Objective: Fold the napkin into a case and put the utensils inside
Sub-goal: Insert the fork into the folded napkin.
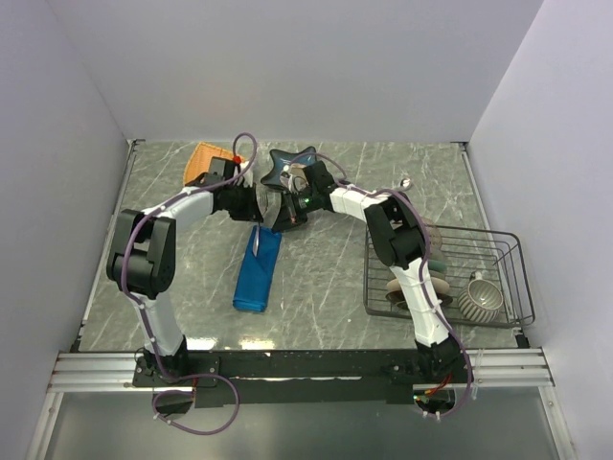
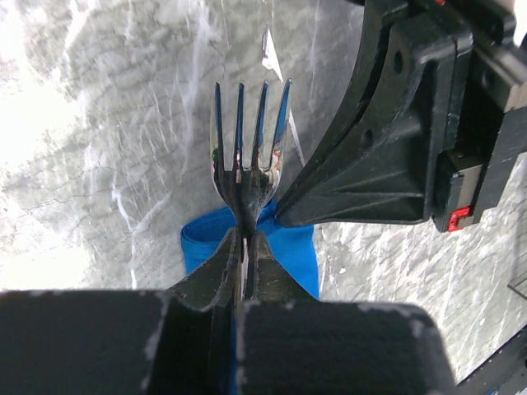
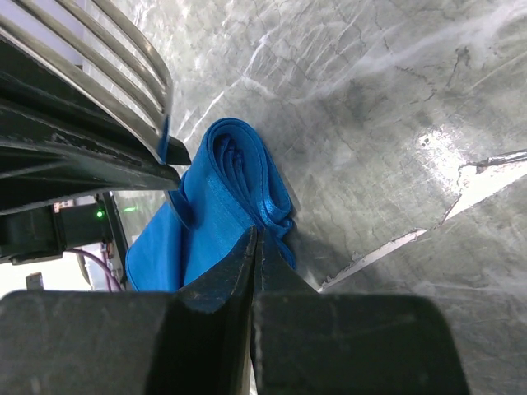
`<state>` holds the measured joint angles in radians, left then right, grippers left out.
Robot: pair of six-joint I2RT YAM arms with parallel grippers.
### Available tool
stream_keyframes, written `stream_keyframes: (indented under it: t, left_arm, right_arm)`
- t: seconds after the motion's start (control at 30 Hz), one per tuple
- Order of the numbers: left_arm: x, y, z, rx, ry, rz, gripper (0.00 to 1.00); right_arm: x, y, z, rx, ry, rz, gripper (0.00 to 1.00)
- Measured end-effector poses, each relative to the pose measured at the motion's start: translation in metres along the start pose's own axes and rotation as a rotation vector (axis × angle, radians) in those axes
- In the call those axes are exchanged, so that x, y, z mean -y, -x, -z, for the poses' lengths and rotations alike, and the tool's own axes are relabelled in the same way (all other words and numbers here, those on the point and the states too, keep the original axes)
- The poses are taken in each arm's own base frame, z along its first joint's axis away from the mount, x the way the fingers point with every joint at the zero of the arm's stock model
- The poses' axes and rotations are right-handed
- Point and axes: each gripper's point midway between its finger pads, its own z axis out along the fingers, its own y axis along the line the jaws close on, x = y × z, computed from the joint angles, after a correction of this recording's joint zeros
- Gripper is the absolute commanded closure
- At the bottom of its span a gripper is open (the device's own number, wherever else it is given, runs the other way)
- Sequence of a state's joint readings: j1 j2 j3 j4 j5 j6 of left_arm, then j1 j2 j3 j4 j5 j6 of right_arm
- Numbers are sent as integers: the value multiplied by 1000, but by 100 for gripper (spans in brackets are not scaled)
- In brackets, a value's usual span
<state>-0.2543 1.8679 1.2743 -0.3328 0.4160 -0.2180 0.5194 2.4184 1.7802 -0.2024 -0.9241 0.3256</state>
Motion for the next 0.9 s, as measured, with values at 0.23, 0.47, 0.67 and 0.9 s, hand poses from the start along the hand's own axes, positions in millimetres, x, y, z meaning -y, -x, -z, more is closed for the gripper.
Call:
stream_keyframes:
  t: [0.23,0.47,0.67,0.9]
  left_arm:
    - [2,-7,4,-4,-1,-21,99]
    - [9,-26,17,-25,-4,-24,99]
    - [14,-48,20,-67,-8,-21,99]
    - [11,-63,20,-100,7,-7,99]
  right_arm:
    - [2,1,0,5,-14,-3,100]
    - [5,3,-1,17,-31,-8,100]
    - [5,5,-1,25,-37,-8,100]
    - [5,6,-2,29,-37,-4,100]
